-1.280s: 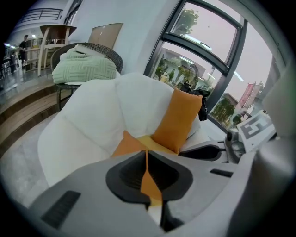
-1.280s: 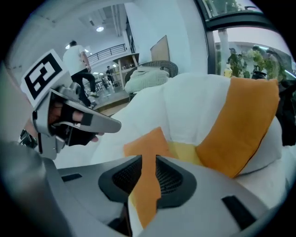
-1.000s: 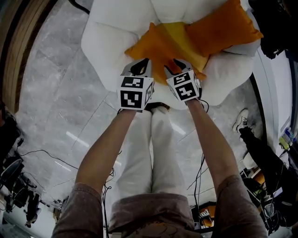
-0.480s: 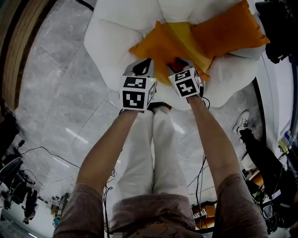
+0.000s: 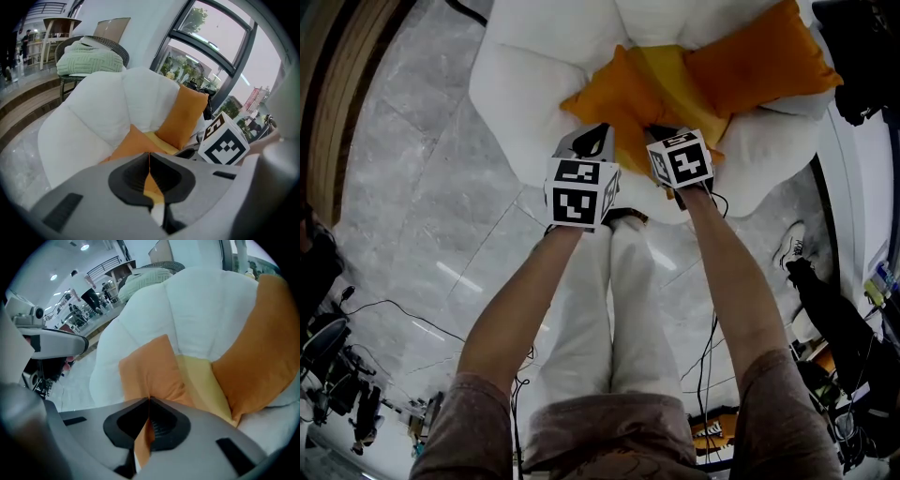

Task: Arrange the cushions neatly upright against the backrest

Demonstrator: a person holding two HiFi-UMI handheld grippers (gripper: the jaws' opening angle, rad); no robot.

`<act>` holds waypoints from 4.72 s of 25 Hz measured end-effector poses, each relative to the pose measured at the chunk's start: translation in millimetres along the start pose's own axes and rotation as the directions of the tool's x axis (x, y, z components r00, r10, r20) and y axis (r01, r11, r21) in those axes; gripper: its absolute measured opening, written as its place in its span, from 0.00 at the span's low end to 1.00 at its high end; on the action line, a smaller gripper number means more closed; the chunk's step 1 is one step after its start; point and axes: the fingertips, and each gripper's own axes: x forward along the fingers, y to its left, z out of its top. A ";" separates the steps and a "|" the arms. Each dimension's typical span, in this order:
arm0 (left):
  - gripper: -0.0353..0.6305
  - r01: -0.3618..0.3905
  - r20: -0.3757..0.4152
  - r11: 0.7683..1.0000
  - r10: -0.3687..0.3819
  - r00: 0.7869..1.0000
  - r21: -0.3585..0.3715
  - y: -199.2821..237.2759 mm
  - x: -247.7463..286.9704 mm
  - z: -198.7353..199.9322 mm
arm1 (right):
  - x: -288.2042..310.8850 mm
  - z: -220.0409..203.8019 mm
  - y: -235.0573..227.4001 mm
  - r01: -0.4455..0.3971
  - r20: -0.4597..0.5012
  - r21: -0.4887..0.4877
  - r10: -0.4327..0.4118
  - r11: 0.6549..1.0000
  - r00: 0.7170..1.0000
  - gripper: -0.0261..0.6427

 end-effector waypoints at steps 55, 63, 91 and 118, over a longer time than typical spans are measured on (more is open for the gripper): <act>0.06 0.010 0.001 0.999 -0.010 1.000 0.049 -43.3 11.4 31.4 | -142.8 209.0 -91.0 0.023 0.711 0.249 -0.199 0.968 0.674 0.07; 0.06 0.010 -0.003 0.999 -0.010 1.000 0.037 -34.7 20.0 22.6 | -116.9 204.8 -85.2 0.005 0.708 0.239 -0.178 0.971 0.683 0.07; 0.06 0.007 0.010 0.998 -0.008 1.000 0.059 -45.5 -23.2 52.6 | -134.0 165.4 -56.0 0.032 0.608 0.236 -0.173 0.971 0.775 0.12; 0.06 0.062 0.093 0.991 -0.073 0.993 0.118 -164.1 -223.9 162.4 | -402.3 117.2 39.8 0.046 0.617 0.223 -0.178 0.974 0.767 0.07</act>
